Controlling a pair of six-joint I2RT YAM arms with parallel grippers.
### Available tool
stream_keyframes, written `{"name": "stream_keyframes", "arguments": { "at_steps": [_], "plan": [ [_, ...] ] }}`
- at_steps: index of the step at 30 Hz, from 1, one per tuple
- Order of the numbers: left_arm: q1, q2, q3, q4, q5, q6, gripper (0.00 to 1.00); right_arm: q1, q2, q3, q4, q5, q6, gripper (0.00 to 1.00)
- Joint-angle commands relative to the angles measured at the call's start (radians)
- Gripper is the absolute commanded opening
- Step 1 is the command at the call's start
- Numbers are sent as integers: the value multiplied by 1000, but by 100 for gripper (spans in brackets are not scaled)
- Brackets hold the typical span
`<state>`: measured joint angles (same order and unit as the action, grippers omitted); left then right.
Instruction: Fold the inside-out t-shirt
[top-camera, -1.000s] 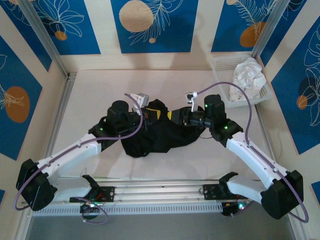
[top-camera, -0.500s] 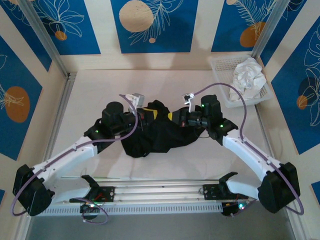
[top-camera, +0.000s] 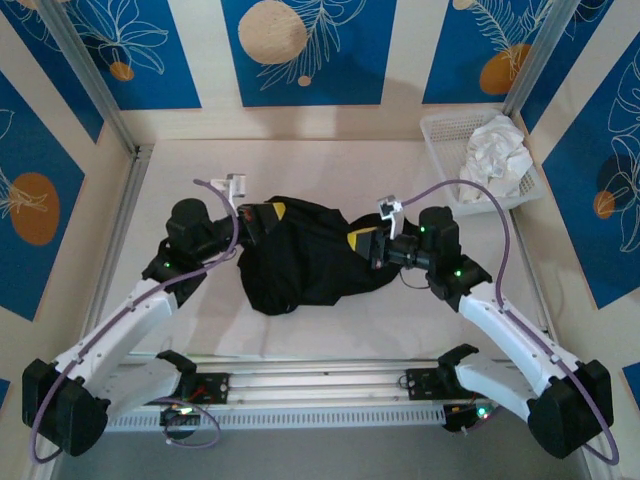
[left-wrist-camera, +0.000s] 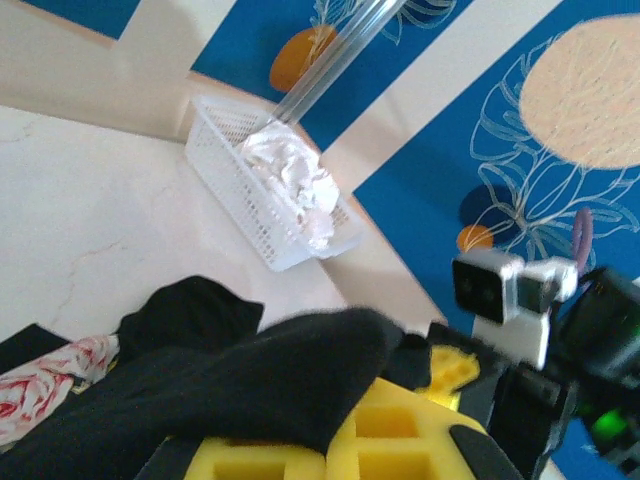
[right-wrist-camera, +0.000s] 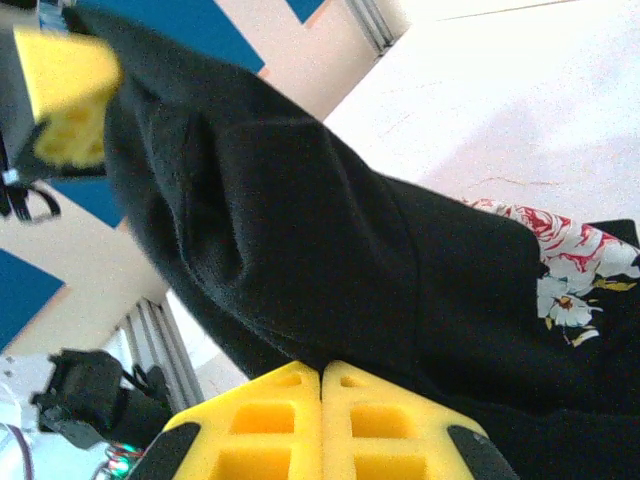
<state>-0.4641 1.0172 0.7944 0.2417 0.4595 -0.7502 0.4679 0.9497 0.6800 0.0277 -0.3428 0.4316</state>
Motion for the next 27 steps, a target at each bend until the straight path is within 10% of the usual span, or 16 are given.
{"name": "stream_keyframes", "arguments": {
  "at_steps": [1, 12, 27],
  "plan": [
    [19, -5, -14, 127, 84, -89, 0, 61, -16, -25, 22, 65, -151, 0],
    [18, 29, -18, 154, 180, -52, 0, 146, -1, 38, -110, 355, -222, 38],
    [18, 36, -24, 154, 190, -52, 0, 183, 122, 225, -114, 231, -329, 42]
  ]
}}
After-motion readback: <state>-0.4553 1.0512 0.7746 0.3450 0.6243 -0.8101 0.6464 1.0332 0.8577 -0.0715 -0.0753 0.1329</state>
